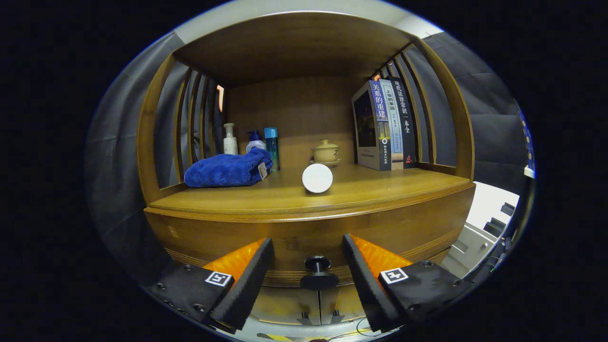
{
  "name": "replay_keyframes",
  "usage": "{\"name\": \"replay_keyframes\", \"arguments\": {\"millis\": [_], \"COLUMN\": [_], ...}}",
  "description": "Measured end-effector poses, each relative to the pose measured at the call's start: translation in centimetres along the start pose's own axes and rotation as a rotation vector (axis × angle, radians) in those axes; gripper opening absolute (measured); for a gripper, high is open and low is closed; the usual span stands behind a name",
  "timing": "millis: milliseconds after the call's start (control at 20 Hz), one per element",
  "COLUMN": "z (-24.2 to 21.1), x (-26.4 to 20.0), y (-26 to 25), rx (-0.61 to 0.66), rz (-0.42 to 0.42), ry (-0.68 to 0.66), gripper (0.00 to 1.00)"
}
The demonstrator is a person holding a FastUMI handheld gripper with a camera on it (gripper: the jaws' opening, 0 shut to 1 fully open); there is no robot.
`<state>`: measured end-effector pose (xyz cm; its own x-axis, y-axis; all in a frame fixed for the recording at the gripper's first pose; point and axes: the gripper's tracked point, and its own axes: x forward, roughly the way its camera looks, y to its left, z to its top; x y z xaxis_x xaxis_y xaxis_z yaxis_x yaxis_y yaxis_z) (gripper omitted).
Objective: Pull open the drawer, take out the items inside it, and place them on the countertop above the cabinet.
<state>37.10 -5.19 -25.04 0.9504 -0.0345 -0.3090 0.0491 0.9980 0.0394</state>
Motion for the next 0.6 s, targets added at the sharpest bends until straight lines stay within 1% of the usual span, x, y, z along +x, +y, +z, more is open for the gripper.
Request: {"name": "replay_keyframes", "arguments": {"millis": [100,250,400,600], "z": [0.1,3.6,6.2,10.1], "x": [-1.3,-4.8,-11.0,-18.9], "y": [0.0,-0.4,-1.1,-2.8], "rx": [0.025,0.016,-0.001,-0.045], "rz": [0.006,0.029,0.052,0.059], "ry": [0.007,-0.096,-0.154,-0.234], "gripper": [0.98,0.98,0.98,0.98]}}
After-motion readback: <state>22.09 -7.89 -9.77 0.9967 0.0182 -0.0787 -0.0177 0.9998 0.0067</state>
